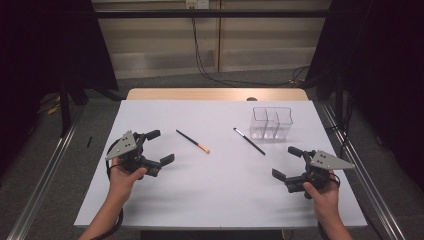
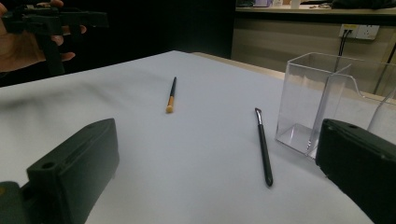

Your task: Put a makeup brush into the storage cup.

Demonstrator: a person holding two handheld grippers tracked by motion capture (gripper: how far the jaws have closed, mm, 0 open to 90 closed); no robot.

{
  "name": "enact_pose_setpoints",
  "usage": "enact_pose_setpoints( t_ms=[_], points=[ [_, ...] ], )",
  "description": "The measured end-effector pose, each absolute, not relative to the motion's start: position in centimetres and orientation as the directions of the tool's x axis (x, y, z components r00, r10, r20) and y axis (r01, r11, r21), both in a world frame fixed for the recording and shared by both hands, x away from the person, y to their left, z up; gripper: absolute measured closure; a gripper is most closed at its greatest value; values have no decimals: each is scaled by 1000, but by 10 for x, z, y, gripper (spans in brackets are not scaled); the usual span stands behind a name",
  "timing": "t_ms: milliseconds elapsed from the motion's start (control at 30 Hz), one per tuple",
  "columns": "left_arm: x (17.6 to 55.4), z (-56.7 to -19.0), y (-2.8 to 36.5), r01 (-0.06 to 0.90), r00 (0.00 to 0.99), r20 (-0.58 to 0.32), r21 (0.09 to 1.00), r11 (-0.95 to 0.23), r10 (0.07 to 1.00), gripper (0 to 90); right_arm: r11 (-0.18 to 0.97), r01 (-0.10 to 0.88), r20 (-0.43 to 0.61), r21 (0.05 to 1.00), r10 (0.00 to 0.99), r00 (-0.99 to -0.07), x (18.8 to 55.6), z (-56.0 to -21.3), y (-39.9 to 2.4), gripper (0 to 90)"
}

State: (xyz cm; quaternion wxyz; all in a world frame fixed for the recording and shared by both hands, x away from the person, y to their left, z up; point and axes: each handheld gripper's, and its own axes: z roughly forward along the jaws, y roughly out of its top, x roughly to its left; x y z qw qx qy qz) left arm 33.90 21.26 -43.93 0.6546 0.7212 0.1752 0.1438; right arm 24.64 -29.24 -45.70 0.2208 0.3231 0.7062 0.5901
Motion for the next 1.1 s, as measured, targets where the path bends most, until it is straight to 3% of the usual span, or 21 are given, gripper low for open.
enact_pose_setpoints(
  t_ms=[700, 1100],
  points=[
    [376, -447, 174, 86, 898, -43, 993, -78, 437, 0, 90, 190, 70, 978, 713, -698, 245, -456, -293, 0],
    [402, -456, 161, 146, 882, -83, 984, -102, 463, 0, 91, 190, 70, 978, 710, -701, 245, -456, -293, 0]
  ],
)
